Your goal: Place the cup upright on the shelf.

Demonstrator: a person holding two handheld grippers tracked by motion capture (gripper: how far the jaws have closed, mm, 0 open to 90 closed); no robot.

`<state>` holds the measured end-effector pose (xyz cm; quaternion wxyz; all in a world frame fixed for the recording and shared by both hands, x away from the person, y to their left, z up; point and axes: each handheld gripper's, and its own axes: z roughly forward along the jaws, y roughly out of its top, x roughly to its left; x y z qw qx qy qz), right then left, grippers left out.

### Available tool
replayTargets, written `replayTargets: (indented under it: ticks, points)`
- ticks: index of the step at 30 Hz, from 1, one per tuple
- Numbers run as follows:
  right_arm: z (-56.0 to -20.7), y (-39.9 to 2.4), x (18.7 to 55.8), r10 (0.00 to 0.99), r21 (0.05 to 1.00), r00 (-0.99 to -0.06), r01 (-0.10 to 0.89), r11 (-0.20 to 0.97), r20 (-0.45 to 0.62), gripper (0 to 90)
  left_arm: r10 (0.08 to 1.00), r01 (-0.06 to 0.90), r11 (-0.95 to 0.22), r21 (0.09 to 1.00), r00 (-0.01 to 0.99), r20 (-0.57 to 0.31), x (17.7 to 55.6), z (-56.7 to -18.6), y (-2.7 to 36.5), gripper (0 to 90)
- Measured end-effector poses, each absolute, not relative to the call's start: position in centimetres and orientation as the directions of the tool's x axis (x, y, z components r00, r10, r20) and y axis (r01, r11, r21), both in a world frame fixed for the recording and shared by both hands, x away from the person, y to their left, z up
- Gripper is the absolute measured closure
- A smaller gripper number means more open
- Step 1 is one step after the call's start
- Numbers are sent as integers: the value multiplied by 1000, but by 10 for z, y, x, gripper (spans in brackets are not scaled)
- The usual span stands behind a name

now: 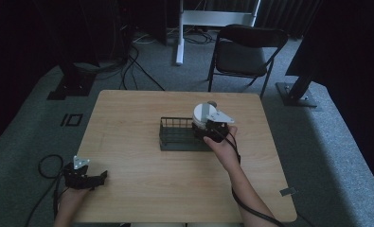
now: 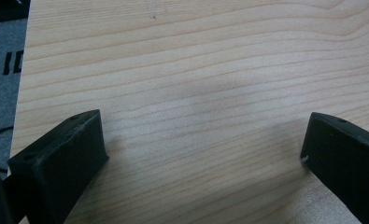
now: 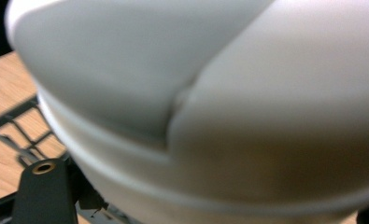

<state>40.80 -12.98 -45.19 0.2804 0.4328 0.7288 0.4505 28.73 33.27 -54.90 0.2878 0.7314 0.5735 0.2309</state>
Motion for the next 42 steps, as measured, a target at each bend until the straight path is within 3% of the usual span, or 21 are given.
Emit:
replayTargets:
  ticks: [25,32,42]
  points:
    - [-477,-137,418,882,839,-470,464,283,-38,185,972,706,-177,686,236,8,287,-549,333,1]
    - [-482,-143,420,881,839,-472,488,241,22,183,972,706,-176,686,236,7,287,-549,333,1]
    - [-480,-149,413,873,862,-488,450,231,21,131,972,706,-176,686,236,7,287,-549,333,1]
